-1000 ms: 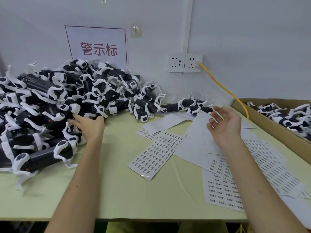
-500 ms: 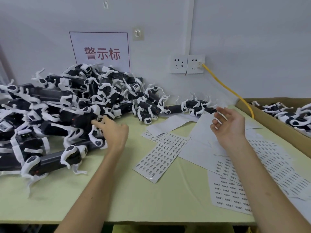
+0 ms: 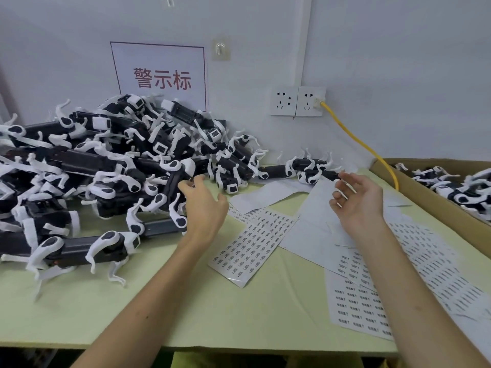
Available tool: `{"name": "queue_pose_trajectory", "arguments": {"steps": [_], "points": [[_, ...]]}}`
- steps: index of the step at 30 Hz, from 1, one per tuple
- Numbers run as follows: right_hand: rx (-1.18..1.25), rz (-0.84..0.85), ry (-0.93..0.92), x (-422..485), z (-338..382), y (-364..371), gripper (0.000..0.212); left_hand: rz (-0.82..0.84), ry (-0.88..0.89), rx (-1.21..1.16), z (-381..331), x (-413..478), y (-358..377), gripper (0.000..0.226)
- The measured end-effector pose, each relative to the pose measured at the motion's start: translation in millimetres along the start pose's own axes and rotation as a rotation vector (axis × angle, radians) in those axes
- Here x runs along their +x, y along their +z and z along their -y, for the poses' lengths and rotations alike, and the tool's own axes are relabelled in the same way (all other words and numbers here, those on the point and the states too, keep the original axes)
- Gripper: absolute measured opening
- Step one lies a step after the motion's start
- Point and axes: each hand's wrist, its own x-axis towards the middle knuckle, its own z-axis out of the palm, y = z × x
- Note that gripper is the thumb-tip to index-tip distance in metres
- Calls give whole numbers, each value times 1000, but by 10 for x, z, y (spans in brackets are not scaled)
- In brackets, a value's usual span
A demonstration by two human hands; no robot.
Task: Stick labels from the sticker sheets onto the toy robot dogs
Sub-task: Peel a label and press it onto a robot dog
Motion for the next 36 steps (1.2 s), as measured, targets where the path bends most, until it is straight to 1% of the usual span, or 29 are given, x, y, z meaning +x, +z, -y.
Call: {"name": "queue_pose_trajectory", "arguments": {"steps": [2, 3, 5, 6, 7, 8, 10, 11, 12, 13, 14, 16, 18, 19, 22, 24, 27, 31, 36], "points": [[-10, 0, 3, -7, -2, -1, 18, 76, 42, -35, -64, -80, 80, 41], [-11, -1, 4, -9, -1, -3, 18, 144, 83, -57, -117, -151, 129, 35], [-11, -7, 3, -10, 2, -8, 18, 269, 226, -67, -225, -301, 212, 25], [-11, -11, 2, -9, 4, -9, 18, 288, 305, -57, -267, -346, 239, 23], [-11, -14, 3, -9, 6, -9, 18, 267, 374, -46, -297, -362, 235, 24], [-13, -16, 4, -8, 8, -9, 17, 208, 420, -28, -320, -341, 196, 24], [-20, -17, 6, -6, 5, -10, 17, -3, 449, 64, -311, -221, 63, 26], [-27, -17, 8, -5, 1, -10, 17, -124, 423, 134, -274, -139, -25, 30], [-31, -15, 10, -4, -2, -10, 16, -223, 353, 201, -216, -57, -121, 38], [-34, -13, 11, 0, -4, -10, 16, -271, 248, 255, -141, 29, -214, 48], [-36, -12, 12, 3, -6, -12, 16, -268, 139, 290, -68, 112, -303, 57], [-44, -14, 14, 10, -12, -17, 15, -156, -22, 340, 57, 230, -416, 63], [-48, -19, 20, 20, -19, -19, 15, -61, -50, 393, 144, 261, -424, 60], [-50, -21, 23, 24, -23, -21, 14, -63, -35, 385, 157, 261, -420, 58], [-63, -27, 30, 38, -30, -26, 15, -186, 49, 252, 159, 235, -420, 43], [-68, -23, 31, 40, -32, -28, 15, -279, 82, 170, 138, 224, -434, 38], [-72, -20, 30, 39, -27, -28, 14, -377, 104, 65, 75, 212, -449, 36], [-71, -15, 28, 29, -27, -16, 14, -456, 104, -177, 44, 221, -486, 32], [-74, -14, 28, 18, -27, -19, 13, -596, 133, -433, 40, 241, -542, 39]]}}
